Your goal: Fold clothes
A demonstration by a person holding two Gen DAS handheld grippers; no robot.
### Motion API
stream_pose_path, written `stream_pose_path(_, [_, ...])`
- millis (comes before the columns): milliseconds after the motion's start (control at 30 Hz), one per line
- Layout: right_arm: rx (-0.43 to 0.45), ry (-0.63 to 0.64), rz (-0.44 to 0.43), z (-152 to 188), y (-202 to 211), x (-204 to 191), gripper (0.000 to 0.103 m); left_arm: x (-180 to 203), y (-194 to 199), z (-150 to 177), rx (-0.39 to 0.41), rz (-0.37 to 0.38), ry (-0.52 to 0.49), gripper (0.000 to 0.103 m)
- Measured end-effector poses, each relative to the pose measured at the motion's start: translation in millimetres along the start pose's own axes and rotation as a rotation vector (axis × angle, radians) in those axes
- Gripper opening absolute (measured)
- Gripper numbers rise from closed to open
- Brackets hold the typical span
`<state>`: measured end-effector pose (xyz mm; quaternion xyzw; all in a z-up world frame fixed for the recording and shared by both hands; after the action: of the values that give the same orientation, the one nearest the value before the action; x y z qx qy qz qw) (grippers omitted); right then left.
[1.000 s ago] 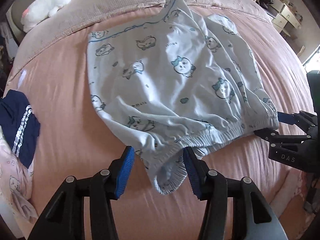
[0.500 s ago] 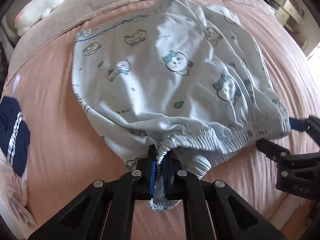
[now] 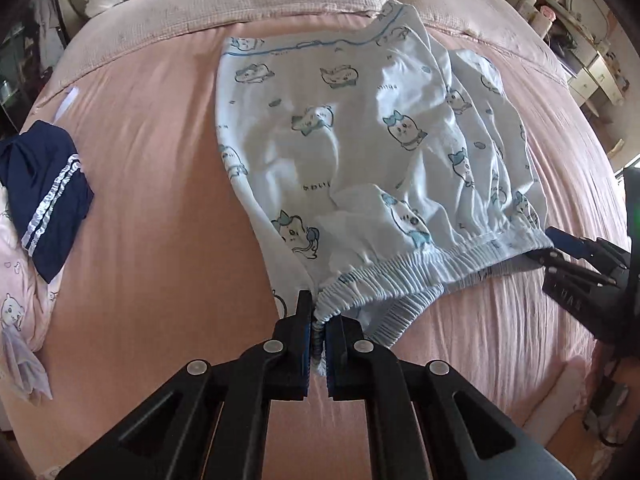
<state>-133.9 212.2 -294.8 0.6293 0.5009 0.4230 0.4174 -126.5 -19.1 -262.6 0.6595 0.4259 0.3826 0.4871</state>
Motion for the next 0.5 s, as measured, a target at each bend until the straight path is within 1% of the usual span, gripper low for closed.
stream_pose_path(33, [-0.011,-0.013,-0.029,-0.1,-2.1,1.9,0.021,0.3,-2.8,-1.3,0.0,-0.005,0.005,0.006])
stream_pose_path(67, [-0.022,-0.024,-0.055,-0.2,-4.0,3.4,0.017,-0.1,-6.5,-3.4,-0.003,-0.008,0.013,0.006])
stream_pose_path(100, [-0.023,-0.016,-0.056,-0.2,-5.1,1.4,0.015,0.4,-11.8,-5.9,-0.017,-0.001,0.014,0.006])
stream_pose_path(133, [-0.017,0.007,-0.04,-0.2,-4.7,-2.7,0.015,2.3,-17.7,-8.4,-0.033,0.002,0.007,0.006])
stream_pose_path(200, [-0.008,0.063,0.004,6.7,-1.3,-18.5,0.015,9.3,-28.8,-11.9,-0.049,-0.046,-0.029,0.006])
stream_pose_path(233, [0.002,0.091,0.037,7.4,-0.6,-24.9,0.015,13.8,-31.3,-12.3,-0.044,-0.074,-0.053,0.006])
stream_pose_path(267, [0.013,0.113,0.063,7.4,-0.5,-30.0,0.015,16.9,-30.0,-12.2,-0.03,-0.084,-0.065,0.005])
stream_pose_path(300, [0.02,0.126,0.076,7.3,0.4,-32.2,0.015,19.2,-27.4,-12.0,-0.013,-0.086,-0.071,0.005])
stream_pose_path(333, [0.027,0.137,0.085,7.2,1.4,-33.9,0.015,19.0,-23.7,-12.1,0.0,-0.071,-0.064,0.004])
stream_pose_path(367, [0.028,0.132,0.069,8.0,3.5,-31.0,0.012,16.3,-17.8,-12.0,0.017,-0.047,-0.043,0.004])
stream_pose_path(400, [0.023,0.107,0.028,6.8,5.7,-30.4,0.006,12.9,-11.0,-11.5,0.036,-0.022,-0.02,0.004])
stream_pose_path(433, [0.019,0.069,-0.025,11.2,11.1,-28.3,0.005,9.6,-4.2,-11.1,0.056,0.002,0.004,0.004])
stream_pose_path(467, [0.023,0.037,-0.057,10.7,15.1,-21.6,0.004,7.1,3.4,-9.9,0.079,0.017,0.017,0.004])
stream_pose_path(500, [0.027,0.005,-0.089,10.2,19.1,-14.8,0.004,6.8,9.3,-8.2,0.095,0.016,0.019,0.004])
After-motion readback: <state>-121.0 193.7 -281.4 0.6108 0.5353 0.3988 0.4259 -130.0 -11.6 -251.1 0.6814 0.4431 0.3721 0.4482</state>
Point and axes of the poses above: each gripper's, at about its wrist camera, not at the fingertips, and y roughly against the way its jaws point, x to its right, z to its underside, the point moved 2 cm from there along -y, roughly the way its jaws point, and after that the axes turned 3 degrees about -x, right-handed, at the moved point
